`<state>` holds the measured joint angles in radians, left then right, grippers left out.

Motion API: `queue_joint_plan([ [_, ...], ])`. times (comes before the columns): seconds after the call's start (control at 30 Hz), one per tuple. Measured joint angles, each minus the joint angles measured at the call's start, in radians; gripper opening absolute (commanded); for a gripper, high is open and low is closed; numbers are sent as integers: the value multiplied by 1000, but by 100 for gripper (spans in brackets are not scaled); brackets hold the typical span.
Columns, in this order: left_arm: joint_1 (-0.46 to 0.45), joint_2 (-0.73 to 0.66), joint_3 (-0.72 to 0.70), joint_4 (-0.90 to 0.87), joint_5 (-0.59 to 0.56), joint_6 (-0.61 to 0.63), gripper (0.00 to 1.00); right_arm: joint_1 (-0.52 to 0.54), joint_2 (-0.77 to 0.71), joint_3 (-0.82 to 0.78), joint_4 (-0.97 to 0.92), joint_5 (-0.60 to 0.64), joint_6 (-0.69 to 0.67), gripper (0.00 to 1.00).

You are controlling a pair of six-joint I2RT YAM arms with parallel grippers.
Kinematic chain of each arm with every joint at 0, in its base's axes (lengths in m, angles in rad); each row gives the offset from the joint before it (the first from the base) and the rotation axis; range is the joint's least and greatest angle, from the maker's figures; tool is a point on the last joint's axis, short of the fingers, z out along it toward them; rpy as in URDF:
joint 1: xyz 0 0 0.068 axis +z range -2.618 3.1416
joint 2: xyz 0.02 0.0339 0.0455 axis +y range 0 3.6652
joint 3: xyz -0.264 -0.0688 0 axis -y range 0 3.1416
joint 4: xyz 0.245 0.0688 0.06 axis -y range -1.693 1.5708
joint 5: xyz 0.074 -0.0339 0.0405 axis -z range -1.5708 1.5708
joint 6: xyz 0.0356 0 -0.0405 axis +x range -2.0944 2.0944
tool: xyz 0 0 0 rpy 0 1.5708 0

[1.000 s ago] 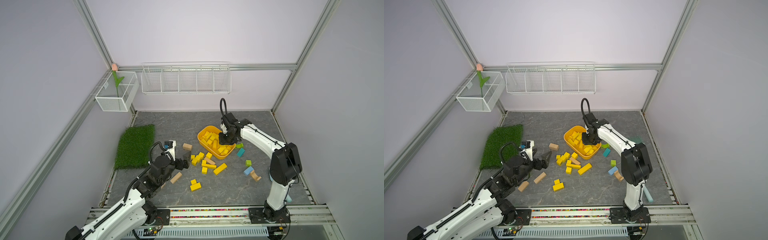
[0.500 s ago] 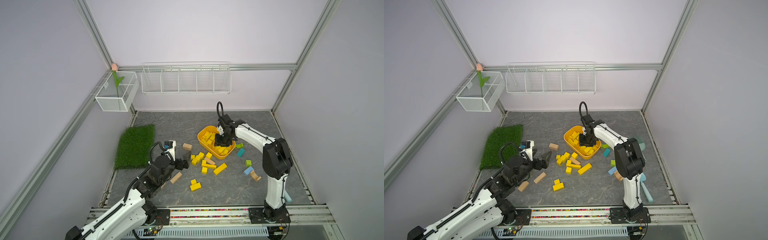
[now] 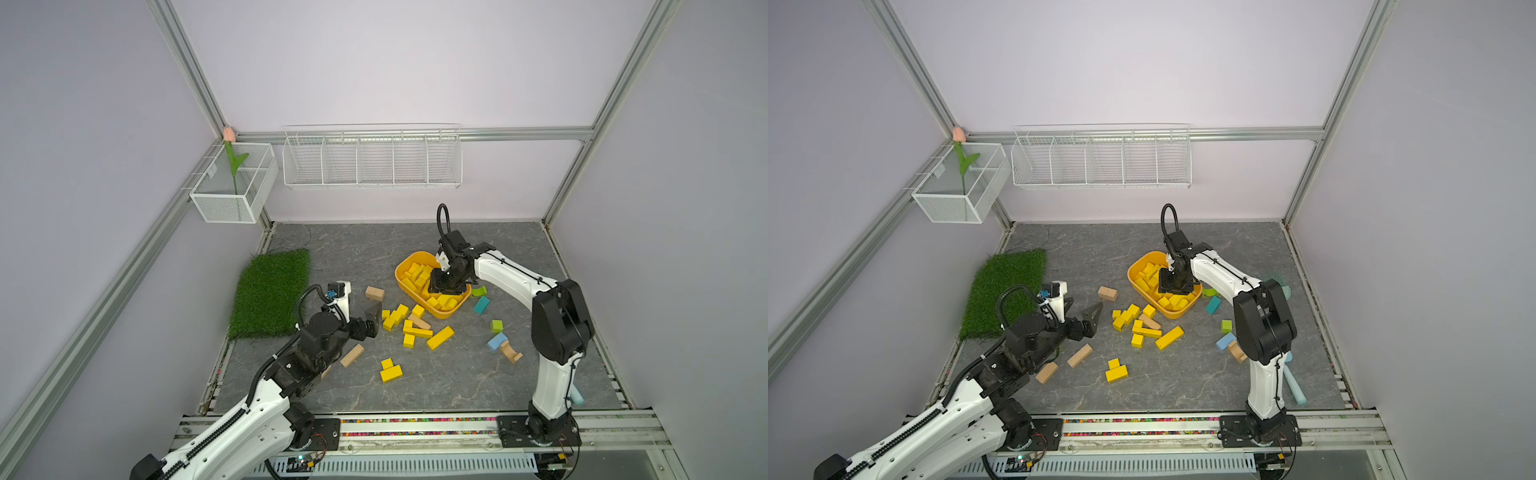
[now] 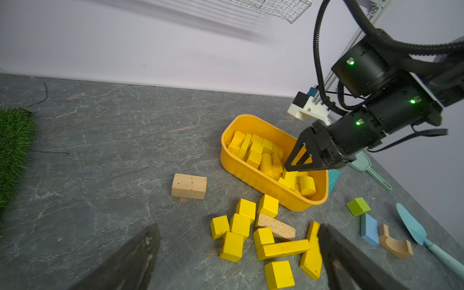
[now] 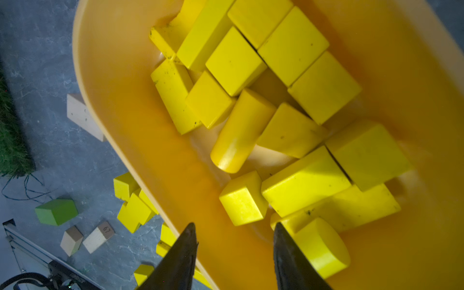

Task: Pick out the yellow building blocks
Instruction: Pick up the building block from the center of the board.

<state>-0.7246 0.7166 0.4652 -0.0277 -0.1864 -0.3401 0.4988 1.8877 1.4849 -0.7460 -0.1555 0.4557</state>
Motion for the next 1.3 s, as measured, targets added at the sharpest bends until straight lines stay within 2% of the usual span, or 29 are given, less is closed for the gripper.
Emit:
queue_joint_plan([
  [0.2, 0, 9, 0, 0, 0, 0, 99, 0, -273, -251, 92, -2, 0, 52],
  [0.37, 0, 55, 2, 0, 1, 0, 100, 11, -535, -564, 274, -60, 19, 54],
  [0.5, 0, 133, 17, -8, 12, 0, 99, 34, -687, -796, 405, -93, 51, 55],
  [0.63, 0, 205, 63, -16, 23, 1, 99, 41, -779, -942, 505, -100, 85, 56],
  [0.7, 0, 244, 95, -23, 27, 1, 97, 41, -808, -971, 531, -97, 97, 57],
  [0.8, 2, 326, 161, -53, 32, 6, 87, 42, -853, -991, 570, -80, 113, 58],
  [1.0, 10, 544, 333, -139, 55, 8, 86, 42, -863, -999, 614, -45, 129, 57],
  [1.13, 24, 691, 468, -261, 56, 0, 81, 42, -864, -1007, 617, -34, 139, 57],
  [1.3, 64, 872, 644, -451, 92, -5, 67, 42, -866, -1007, 618, -23, 143, 58],
])
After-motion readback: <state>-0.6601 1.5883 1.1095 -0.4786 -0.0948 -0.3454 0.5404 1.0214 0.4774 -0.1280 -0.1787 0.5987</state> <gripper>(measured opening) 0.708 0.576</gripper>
